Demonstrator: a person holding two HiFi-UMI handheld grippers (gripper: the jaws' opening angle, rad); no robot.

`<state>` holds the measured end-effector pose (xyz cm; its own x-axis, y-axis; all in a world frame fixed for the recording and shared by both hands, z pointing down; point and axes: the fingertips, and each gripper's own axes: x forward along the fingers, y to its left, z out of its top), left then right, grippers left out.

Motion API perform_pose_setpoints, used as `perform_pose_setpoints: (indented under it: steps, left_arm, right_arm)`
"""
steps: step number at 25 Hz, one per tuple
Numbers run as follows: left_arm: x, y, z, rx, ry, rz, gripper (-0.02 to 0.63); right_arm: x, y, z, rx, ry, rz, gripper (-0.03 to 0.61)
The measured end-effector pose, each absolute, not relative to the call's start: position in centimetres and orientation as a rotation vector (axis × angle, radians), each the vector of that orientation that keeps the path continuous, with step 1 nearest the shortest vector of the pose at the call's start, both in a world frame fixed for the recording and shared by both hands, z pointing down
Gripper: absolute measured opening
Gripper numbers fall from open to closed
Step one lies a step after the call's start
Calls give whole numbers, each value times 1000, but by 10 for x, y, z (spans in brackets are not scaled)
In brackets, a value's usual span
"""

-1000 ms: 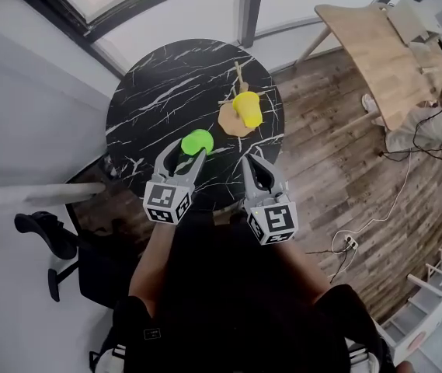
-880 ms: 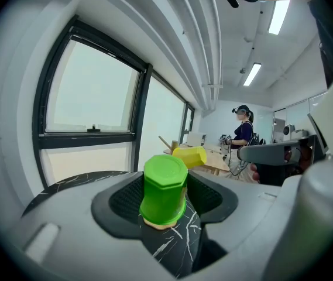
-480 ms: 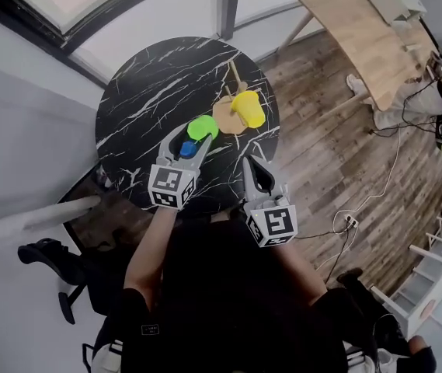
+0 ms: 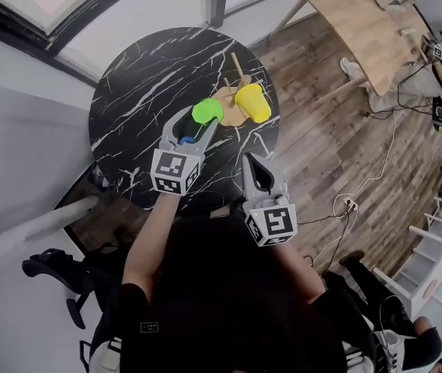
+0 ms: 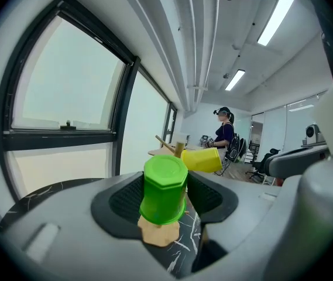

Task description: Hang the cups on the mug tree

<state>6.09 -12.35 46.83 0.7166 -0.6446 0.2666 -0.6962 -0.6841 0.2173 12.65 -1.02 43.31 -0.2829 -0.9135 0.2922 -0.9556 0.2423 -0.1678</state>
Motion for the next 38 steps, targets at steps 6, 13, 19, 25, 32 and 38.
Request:
perform_pose_setpoints:
  steps: [6, 13, 19, 25, 32, 38]
  left_arm:
    - [70, -134, 480, 2615, -1019, 250, 236]
    - [84, -142, 496, 2590, -987, 257, 236]
    - [93, -145, 509, 2570, -961, 267, 236]
    - [97, -145, 522, 2553, -946, 289, 236]
    - [100, -149, 534, 2532, -933, 313, 236]
    - [101, -150, 540, 2518, -921, 300, 239]
  right_arm:
    - [127, -14, 437, 1815, -2345, 484, -3]
    - [135, -19, 445, 1822, -2314, 502, -3]
    - [140, -26, 448, 1820, -2304, 511, -3]
    - [139, -30, 452, 1810, -2303, 519, -3]
    - [139, -34, 455, 1794, -2300, 524, -3]
    - [140, -34, 458, 1801, -2297, 537, -3]
